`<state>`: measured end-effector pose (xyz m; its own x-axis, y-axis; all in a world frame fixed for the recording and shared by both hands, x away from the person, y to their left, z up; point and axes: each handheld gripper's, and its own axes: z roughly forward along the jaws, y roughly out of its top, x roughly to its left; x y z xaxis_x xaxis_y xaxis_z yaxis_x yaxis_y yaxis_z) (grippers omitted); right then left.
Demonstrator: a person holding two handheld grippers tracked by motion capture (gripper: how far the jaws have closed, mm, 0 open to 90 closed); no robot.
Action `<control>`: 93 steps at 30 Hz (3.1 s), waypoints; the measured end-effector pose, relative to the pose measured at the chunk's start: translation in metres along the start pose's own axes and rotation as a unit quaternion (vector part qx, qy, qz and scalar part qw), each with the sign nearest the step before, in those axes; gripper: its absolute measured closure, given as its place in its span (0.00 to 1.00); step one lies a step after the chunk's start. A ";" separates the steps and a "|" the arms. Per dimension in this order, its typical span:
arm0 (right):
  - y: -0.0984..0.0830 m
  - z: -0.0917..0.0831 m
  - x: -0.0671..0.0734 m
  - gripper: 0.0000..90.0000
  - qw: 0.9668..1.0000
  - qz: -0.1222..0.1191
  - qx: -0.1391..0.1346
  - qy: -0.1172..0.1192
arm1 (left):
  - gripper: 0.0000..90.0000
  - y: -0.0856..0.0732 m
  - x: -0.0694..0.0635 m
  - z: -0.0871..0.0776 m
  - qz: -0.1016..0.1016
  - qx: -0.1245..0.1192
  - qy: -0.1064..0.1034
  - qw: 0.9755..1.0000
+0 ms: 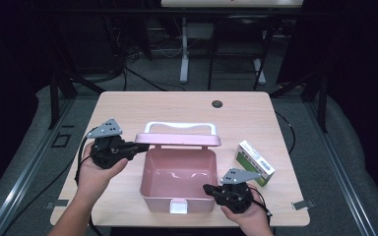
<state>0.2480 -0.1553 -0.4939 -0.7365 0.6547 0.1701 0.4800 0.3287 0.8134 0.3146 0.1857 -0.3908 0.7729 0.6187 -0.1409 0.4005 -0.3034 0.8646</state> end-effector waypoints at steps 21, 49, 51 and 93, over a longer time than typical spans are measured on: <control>-0.001 0.000 -0.001 1.00 1.000 0.004 -0.003 0.004 | 0.99 0.004 0.007 0.004 -0.004 0.005 0.009 1.000; -0.001 0.000 -0.001 1.00 1.000 0.006 -0.004 0.004 | 0.99 0.006 0.015 0.007 -0.008 0.010 0.028 1.000; -0.001 0.000 -0.001 1.00 1.000 0.006 -0.004 0.005 | 0.99 0.007 0.016 0.008 -0.008 0.011 0.029 0.999; -0.002 0.000 -0.001 1.00 1.000 0.007 -0.009 0.005 | 0.99 -0.011 0.036 0.023 -0.039 0.023 0.048 0.998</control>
<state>0.2481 -0.1567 -0.4954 -0.7351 0.6516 0.1871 0.4812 0.3070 0.8211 0.3494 0.1952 -0.4163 0.6880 0.7082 -0.1586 0.4826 -0.2832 0.8288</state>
